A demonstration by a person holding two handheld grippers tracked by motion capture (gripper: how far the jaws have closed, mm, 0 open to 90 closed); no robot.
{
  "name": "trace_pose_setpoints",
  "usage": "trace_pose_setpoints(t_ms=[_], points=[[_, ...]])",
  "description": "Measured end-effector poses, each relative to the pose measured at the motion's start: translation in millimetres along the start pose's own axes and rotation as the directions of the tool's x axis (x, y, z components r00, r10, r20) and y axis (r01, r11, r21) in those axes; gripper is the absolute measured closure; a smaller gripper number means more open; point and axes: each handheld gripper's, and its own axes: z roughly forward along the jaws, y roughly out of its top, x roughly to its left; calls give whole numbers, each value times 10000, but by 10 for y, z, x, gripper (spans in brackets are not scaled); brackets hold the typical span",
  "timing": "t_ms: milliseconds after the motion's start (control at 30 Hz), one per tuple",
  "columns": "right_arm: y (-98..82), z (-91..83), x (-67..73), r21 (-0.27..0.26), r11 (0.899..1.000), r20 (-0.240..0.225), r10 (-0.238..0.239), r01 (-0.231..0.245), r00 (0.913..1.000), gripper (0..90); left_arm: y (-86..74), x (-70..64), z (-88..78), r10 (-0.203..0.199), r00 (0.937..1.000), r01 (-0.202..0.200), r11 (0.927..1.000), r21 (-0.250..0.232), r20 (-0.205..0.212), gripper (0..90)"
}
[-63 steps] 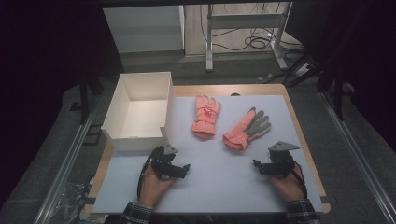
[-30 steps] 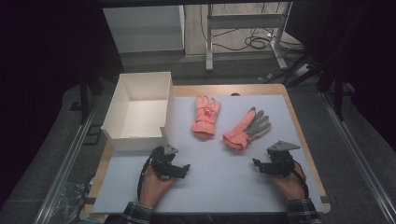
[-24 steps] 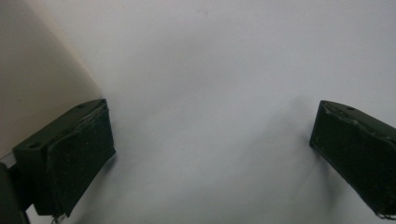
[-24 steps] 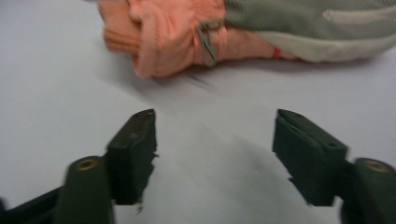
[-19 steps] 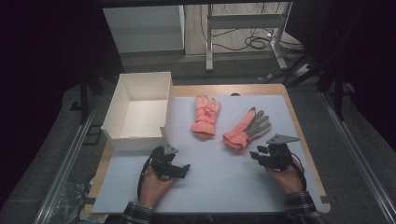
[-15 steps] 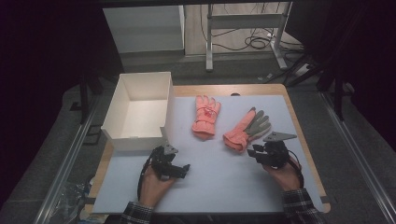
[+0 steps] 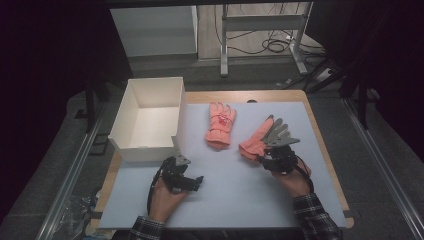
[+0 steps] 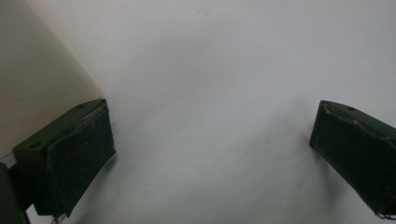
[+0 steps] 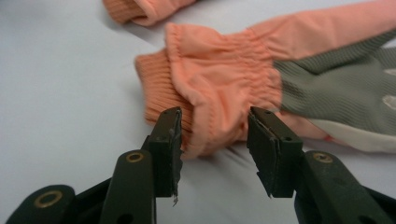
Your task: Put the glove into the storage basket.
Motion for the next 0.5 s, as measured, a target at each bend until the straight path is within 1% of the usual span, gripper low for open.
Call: trace_pose_setpoints(t_ms=[33,100,167,200,333,400,500], points=[[-18,-6,-19,3,10000,-26,72,-72,10000,554,0,0,0,1,10000,-1,10000,-1,0,0],[-45,-28,-43,35,9999,71,121,-121,9999,557,0,0,0,-1,10000,1,10000,-2,-1,0],[-96,-83,-107,59,9999,271,157,-159,9995,558,0,0,0,-1,10000,1,10000,0,-2,0],[-96,-83,-107,59,9999,271,157,-159,9995,558,0,0,0,-1,10000,1,10000,0,-2,0],[-159,-172,-213,148,9993,517,323,-331,9981,558,0,0,1,6,10000,-6,10000,-20,-7,0],[-181,-224,-256,165,9989,483,424,-433,9979,557,1,1,1,13,10000,-13,10000,-18,-5,0],[-152,-348,-297,5,9985,196,549,-550,9983,557,0,0,0,1,10000,-1,10000,2,-2,0]])
